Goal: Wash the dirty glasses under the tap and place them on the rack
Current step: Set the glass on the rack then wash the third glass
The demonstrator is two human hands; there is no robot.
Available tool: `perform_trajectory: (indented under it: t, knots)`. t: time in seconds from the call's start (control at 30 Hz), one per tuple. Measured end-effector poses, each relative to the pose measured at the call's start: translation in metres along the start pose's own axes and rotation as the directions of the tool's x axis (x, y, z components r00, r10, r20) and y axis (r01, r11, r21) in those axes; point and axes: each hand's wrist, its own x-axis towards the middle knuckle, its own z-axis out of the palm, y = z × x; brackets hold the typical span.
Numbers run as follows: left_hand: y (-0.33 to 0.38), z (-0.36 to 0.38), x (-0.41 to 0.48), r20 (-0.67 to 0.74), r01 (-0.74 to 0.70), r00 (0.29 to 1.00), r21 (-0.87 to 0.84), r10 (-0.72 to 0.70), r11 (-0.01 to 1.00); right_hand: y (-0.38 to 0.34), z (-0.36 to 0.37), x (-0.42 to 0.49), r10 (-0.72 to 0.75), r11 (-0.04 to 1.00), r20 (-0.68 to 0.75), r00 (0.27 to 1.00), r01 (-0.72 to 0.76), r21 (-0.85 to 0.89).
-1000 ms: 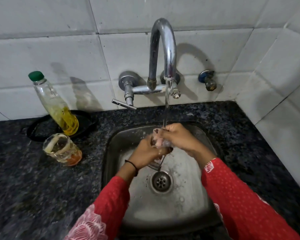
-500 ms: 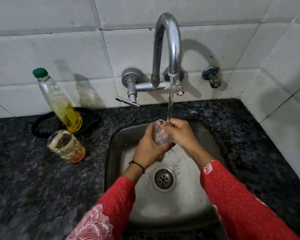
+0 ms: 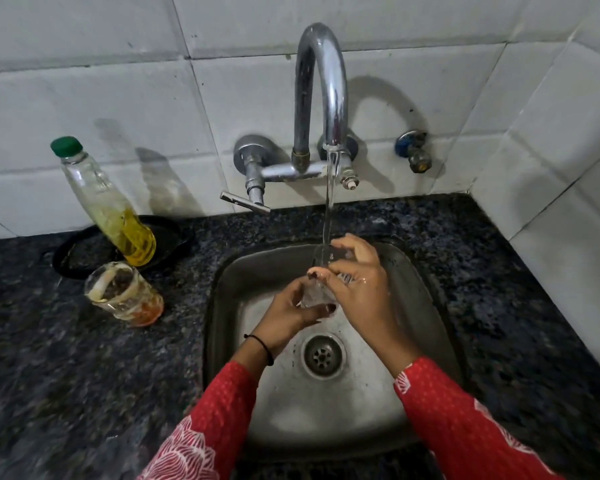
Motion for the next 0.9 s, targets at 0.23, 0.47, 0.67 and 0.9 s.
perform_trajectory:
  t: [0.23, 0.47, 0.67, 0.9]
  knots:
    - [0.007, -0.011, -0.02, -0.119, -0.041, 0.992, -0.038, 0.036, 0.998, 0.012, 0.018, -0.003, 0.839, 0.359, 0.116, 0.532, -0.701, 0.616]
    - [0.026, -0.02, -0.02, -0.25, -0.069, 0.964, 0.103, 0.093, 0.992, -0.004, 0.029, -0.017, 0.678, -0.106, 0.567, 0.468, -0.701, 0.705]
    - [0.071, -0.035, 0.009, -0.469, -0.15, 0.851, 0.215, 0.237, 0.965, -0.018, 0.026, 0.006, 0.649, 0.424, 0.352, 0.674, -0.705, 0.569]
    - [0.113, -0.042, 0.034, -0.544, -0.104, 0.663, 0.613, 0.514, 0.783, -0.027, 0.013, 0.017, 0.488, 0.827, 0.11, 0.866, -0.499, 0.258]
